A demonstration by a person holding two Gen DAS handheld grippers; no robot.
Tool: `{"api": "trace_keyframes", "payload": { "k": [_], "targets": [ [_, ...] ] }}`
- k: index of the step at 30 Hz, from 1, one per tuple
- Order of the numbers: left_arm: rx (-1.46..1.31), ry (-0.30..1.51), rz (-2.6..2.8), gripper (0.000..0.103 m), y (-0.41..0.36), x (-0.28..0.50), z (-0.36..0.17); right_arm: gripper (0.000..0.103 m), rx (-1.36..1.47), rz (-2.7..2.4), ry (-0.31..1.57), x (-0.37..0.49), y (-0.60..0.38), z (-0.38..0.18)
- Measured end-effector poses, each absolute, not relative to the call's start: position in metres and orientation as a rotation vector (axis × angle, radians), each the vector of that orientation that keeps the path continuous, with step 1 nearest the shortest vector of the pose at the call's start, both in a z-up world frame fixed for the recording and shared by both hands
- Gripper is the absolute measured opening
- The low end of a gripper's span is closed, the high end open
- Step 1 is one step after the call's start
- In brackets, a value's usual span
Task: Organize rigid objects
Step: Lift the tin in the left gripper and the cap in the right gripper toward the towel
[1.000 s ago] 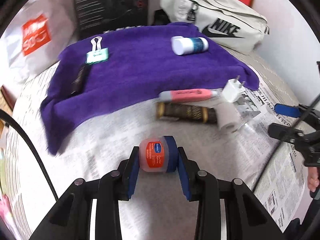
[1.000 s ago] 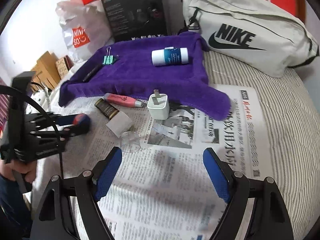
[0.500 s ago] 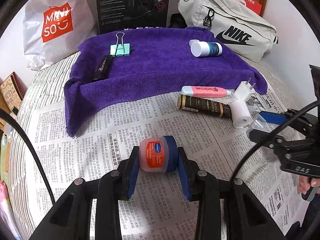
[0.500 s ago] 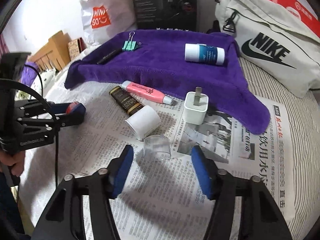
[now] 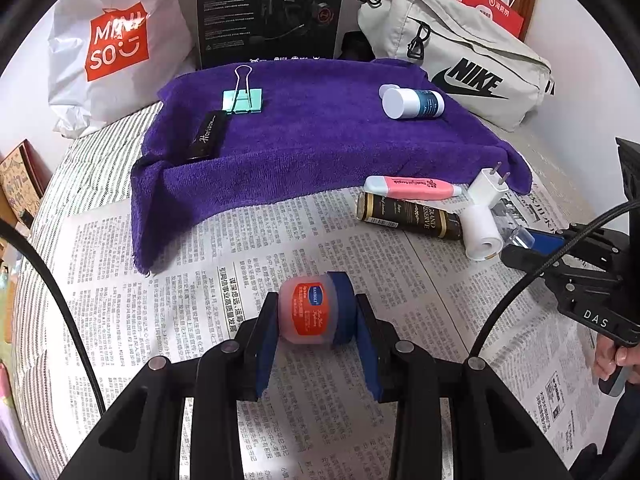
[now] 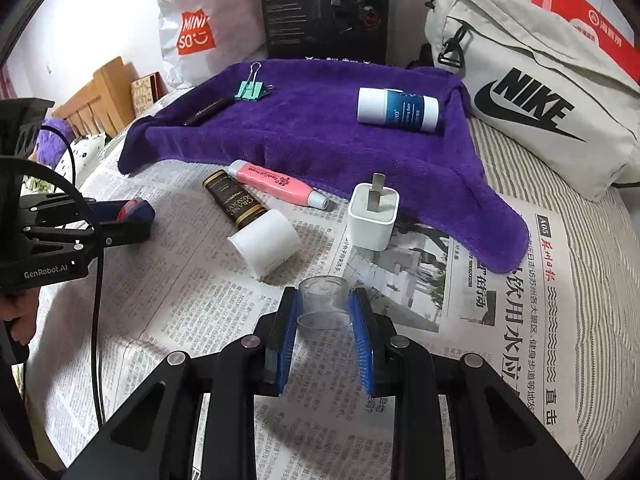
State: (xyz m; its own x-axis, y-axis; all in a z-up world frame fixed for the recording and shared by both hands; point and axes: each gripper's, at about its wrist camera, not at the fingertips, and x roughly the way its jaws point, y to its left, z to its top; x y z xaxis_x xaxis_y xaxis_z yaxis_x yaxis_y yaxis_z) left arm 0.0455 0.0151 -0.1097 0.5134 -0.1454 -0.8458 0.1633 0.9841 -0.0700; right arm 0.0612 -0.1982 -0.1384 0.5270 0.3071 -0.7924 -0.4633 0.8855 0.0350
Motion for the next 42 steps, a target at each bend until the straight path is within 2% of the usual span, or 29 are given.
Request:
{"api": "trace_keyframes", "payload": {
  "k": [15, 37, 42],
  "targets": [
    [0.058, 0.906, -0.150, 0.034, 0.010, 0.030, -0.114, 0.028, -0.188, 0.443, 0.837, 0.055, -0.198, -0.142],
    [0.060, 0.904, -0.147, 0.034, 0.010, 0.031, -0.114, 0.028, -0.227, 0.426, 0.824, 0.052, -0.194, -0.142],
    [0.007, 0.929, -0.164, 0.034, 0.019, 0.032, -0.110, 0.027, -0.203, 0.415, 0.867, 0.057, -0.196, -0.138]
  ]
}}
